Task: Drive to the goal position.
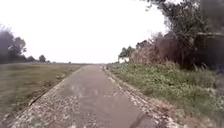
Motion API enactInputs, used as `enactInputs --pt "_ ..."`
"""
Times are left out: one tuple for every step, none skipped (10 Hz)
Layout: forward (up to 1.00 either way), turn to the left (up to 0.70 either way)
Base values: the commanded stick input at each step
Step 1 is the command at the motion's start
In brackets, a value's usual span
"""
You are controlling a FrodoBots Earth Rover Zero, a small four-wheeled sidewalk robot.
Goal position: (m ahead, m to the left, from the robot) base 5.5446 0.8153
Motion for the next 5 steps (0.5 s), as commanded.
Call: enactInputs --pt "0.7 0.0" --pt "0.7 0.0" --pt "0.7 0.0" --pt "0.7 0.0" --pt "0.7 0.0"
